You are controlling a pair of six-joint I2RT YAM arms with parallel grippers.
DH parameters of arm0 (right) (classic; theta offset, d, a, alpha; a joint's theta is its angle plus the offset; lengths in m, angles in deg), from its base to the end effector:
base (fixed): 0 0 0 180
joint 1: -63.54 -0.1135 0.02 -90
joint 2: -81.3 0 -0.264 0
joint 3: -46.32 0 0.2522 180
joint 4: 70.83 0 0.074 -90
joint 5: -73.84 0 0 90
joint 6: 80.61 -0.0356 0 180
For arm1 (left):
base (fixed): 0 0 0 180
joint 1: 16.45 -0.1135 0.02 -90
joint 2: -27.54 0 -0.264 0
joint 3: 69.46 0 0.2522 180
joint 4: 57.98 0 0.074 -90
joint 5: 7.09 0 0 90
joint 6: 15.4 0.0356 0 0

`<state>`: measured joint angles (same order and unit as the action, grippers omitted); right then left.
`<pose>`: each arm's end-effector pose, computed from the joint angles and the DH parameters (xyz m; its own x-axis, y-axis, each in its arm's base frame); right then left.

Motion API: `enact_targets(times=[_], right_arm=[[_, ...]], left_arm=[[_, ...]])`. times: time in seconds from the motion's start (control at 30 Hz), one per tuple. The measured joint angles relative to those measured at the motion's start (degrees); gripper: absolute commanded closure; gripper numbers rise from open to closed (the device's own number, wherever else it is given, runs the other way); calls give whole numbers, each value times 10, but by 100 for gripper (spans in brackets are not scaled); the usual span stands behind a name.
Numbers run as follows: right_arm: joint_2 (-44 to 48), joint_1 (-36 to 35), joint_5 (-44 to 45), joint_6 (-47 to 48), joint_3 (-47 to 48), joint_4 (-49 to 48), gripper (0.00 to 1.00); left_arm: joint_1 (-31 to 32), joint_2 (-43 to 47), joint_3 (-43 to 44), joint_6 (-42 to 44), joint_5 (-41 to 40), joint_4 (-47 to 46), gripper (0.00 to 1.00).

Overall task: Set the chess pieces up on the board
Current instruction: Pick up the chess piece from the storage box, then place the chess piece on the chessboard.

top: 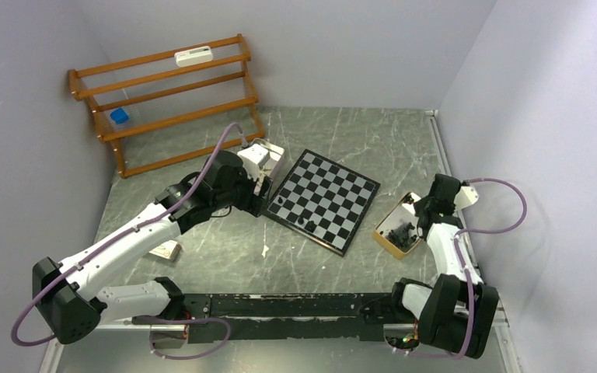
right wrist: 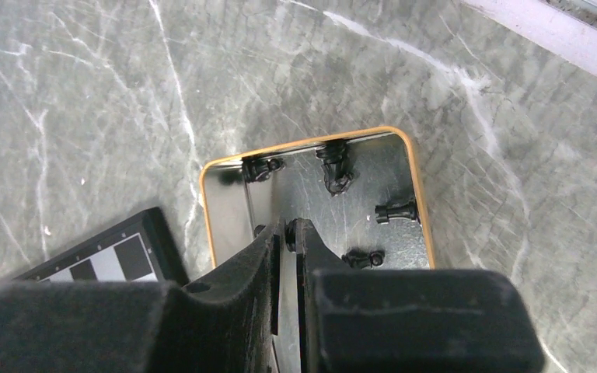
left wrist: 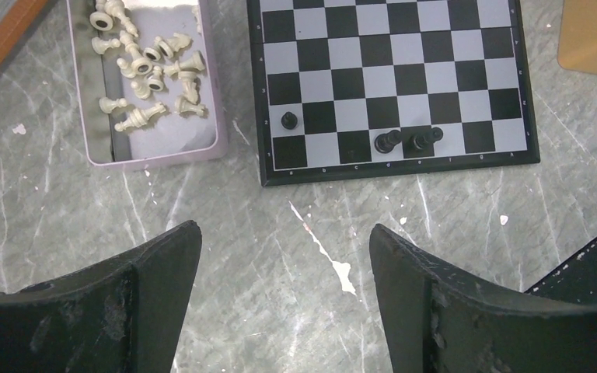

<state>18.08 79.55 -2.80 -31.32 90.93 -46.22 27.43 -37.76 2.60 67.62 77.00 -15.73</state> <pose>0.2085 -0.0684 0.1943 -0.2184 0.7228 -0.6556 0.7554 0.5505 0.3554 0.1822 -0.1701 0.3195 -0.4918 0.3052 -0.8154 0.5735 0.8182 -0.0396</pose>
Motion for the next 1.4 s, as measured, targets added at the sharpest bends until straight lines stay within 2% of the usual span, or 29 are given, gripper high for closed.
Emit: enact_targets(times=[0.33,0.5,0.73,0.93,1.2,1.4], right_arm=[[91,0,-38,0,1,52,89],[111,0,-86,-6,15,68,89],[122,-23,-167,-30,33,65,89],[120,-97,-220,-73,34,47,89],[96,-219,-276,-161,25,-35,89],[84,-249,-315,-209,3,-96,89]], left_arm=[[0,-20,0,-39,29,-5,25],[0,-50,7,-76,64,-7,26],[-9,-96,60,-138,144,-27,31],[-16,-147,103,-185,211,-68,36],[-21,-201,138,-215,241,-102,39],[-21,-219,142,-237,251,-131,37]])
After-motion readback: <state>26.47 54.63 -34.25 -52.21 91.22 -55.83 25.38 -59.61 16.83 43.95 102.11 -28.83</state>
